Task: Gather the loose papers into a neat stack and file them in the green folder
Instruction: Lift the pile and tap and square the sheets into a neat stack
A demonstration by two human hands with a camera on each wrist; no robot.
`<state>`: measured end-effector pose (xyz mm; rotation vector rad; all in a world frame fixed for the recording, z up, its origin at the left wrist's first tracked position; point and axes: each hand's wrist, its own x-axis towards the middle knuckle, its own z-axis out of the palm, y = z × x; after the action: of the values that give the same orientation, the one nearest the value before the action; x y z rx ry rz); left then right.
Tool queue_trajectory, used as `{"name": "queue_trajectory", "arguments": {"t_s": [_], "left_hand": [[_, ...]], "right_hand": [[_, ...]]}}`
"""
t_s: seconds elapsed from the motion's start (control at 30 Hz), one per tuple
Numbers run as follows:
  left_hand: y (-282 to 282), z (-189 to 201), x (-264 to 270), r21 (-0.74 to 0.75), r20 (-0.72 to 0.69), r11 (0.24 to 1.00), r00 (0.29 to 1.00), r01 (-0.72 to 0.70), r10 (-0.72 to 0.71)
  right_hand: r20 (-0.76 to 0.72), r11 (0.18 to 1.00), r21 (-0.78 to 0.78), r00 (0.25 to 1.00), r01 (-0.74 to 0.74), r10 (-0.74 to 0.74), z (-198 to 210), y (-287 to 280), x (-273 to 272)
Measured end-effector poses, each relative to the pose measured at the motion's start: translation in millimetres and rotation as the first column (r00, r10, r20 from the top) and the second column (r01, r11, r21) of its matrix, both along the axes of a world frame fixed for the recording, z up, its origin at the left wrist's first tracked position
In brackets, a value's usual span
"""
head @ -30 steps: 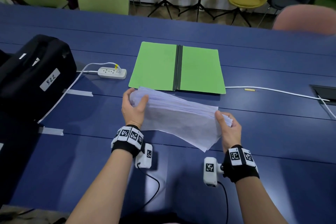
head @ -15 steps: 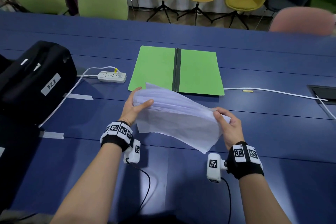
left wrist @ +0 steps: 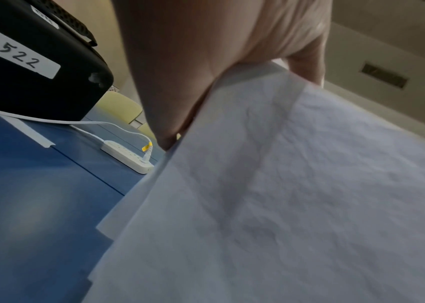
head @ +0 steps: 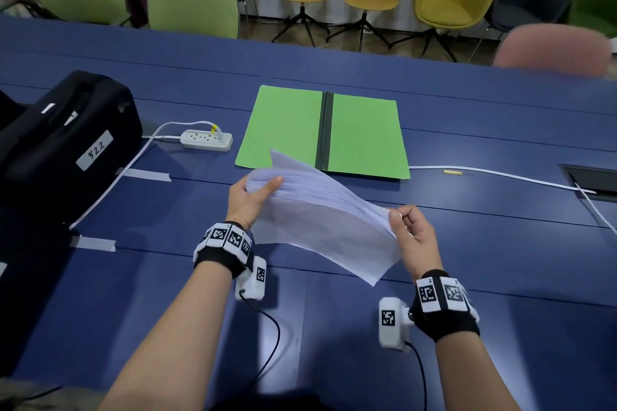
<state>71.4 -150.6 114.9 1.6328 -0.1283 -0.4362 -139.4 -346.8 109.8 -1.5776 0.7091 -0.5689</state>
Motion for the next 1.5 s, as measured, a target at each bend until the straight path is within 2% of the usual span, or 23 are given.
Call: {"name": "queue_trajectory", "arguments": {"t_s": [0.3, 0.57, 0.67, 0.73, 0.83, 0.9, 1.0, 1.07, 1.1, 1.17, 1.23, 1.3, 1.4, 1.43, 1.5], "left_hand": [[-5.8, -7.1, -1.8, -0.027, -0.065, 0.988, 0.987, -0.149, 0.147], [-13.6, -2.9, 3.3, 0.025, -0.092, 0.969, 0.964, -0.247, 0.248], [-16.7, -3.8, 6.9, 0.056, -0.082, 0.960, 0.957, -0.273, 0.277], [-18.5, -2.3, 7.9, 0.068, -0.075, 0.960, 0.958, -0.273, 0.278], [-20.5, 0.2, 7.2, 0.091, -0.069, 0.959, 0.959, -0.267, 0.274], [-22.0, 0.6, 7.8, 0.098, -0.069, 0.960, 0.961, -0.261, 0.269], [-23.4, 0.4, 9.8, 0.116, -0.064, 0.959, 0.961, -0.260, 0.268], [-22.2, 0.2, 9.9, 0.131, -0.048, 0.964, 0.970, -0.232, 0.240], [-19.8, 0.4, 9.7, 0.123, -0.041, 0.970, 0.976, -0.209, 0.216], [-9.0, -1.2, 11.7, 0.124, -0.012, 0.986, 0.993, -0.112, 0.114], [6.6, -7.0, 16.7, 0.142, 0.006, 0.985, 0.995, 0.100, -0.102], [19.4, -9.6, 19.1, 0.149, -0.014, 0.933, 0.944, 0.327, -0.328], [27.6, -6.5, 22.0, 0.226, -0.007, 0.853, 0.876, 0.470, -0.482], [28.8, -6.2, 23.1, 0.257, 0.001, 0.845, 0.874, 0.469, -0.486], [32.4, -5.6, 27.8, 0.244, 0.010, 0.881, 0.907, 0.405, -0.420]], "right_hand": [[0.092, 0.991, -0.055, 0.989, 0.122, -0.117, -3.2, 8.3, -8.5], [0.080, 0.976, -0.046, 0.974, 0.214, -0.210, -0.2, 12.3, -8.9], [0.053, 0.984, -0.083, 0.987, 0.158, -0.154, 4.0, 18.2, -9.6], [0.022, 0.983, -0.171, 0.997, 0.070, -0.067, 7.4, 24.3, -12.1], [-0.142, 0.934, -0.339, 0.988, -0.112, 0.066, 6.3, 30.0, -18.9], [-0.240, 0.899, -0.391, 0.965, -0.198, 0.108, 2.5, 29.9, -22.5], [-0.280, 0.853, -0.473, 0.956, -0.220, 0.091, -5.4, 23.9, -21.5], [-0.258, 0.884, -0.447, 0.966, -0.140, 0.023, -9.5, 16.5, -19.1], [-0.244, 0.920, -0.384, 0.970, -0.081, -0.017, -10.6, 11.5, -17.9], [-0.163, 0.986, -0.164, 0.986, 0.019, -0.046, -11.5, 2.8, -18.3], [-0.065, 0.996, 0.092, 0.998, -0.010, 0.016, -14.2, -1.8, -21.7], [-0.060, 0.972, 0.226, 0.995, -0.066, 0.081, -21.0, -1.9, -22.1], [-0.144, 0.982, 0.191, 0.989, -0.011, 0.039, -24.0, -2.1, -10.8], [-0.144, 0.983, 0.181, 0.989, 0.002, 0.024, -19.6, -3.9, -7.0], [-0.093, 0.985, 0.165, 0.993, -0.056, 0.072, -2.9, -7.9, -2.8]]}}
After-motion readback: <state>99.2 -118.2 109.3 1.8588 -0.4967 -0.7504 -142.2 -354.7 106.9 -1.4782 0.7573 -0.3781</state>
